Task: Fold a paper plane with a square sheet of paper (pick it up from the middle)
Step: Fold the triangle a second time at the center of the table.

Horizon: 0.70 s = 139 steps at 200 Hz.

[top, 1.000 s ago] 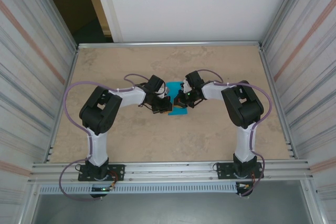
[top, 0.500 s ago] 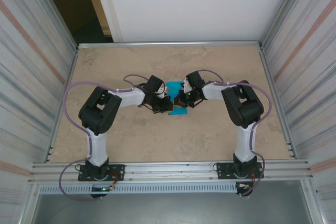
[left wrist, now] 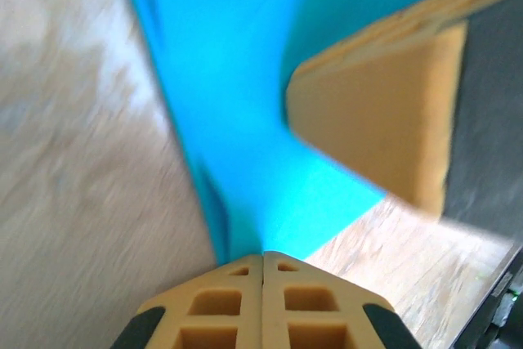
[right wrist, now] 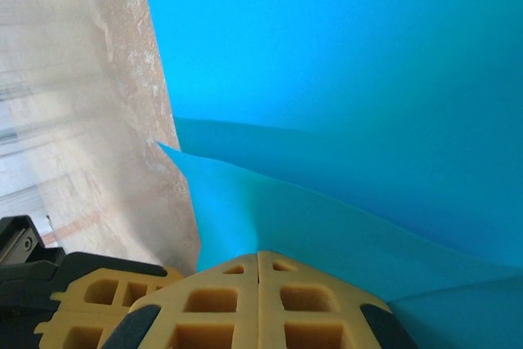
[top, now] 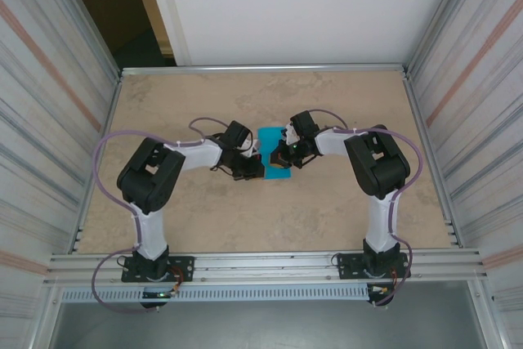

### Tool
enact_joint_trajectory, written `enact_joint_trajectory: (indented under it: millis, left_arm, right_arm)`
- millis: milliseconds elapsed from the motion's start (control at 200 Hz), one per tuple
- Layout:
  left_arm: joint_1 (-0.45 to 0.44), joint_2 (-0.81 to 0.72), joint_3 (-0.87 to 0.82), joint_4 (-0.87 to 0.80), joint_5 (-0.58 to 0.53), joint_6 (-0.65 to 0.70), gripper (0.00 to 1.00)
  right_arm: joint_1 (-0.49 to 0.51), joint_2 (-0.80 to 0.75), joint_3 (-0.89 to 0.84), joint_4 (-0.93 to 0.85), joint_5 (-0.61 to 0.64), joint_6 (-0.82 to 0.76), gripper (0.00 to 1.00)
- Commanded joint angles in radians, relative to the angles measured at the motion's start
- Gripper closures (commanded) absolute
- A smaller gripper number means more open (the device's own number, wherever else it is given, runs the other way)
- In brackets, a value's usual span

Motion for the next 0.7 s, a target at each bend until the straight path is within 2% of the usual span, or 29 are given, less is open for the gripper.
enact_joint_trajectory:
  millis: [0,105,220,396,692]
  left_arm:
    - [0.024,-0.065,-0.069,-0.186,-0.041,0.071,0.98]
    - [0.031,-0.121,-0.077,-0.172,-0.03,0.065,0.98]
    - [0.031,-0.164,-0.073,-0.044,0.019,-0.003,0.98]
    - [0.023,-0.111,-0.039,0.127,0.046,-0.132,0.98]
    - [0.002,-0.005,0.047,0.085,0.024,-0.152,0.99]
  right_arm:
    - [-0.013,0.073,-0.053,-0.08,0.117,0.016,1.0]
    - [-0.01,0.071,-0.052,-0.076,0.113,0.021,1.0]
    - [-0.006,0.07,-0.053,-0.063,0.101,0.032,1.0]
    - [-0.006,0.062,-0.055,-0.045,0.085,0.046,1.0]
    - [-0.011,0.037,-0.044,-0.008,0.042,0.068,1.0]
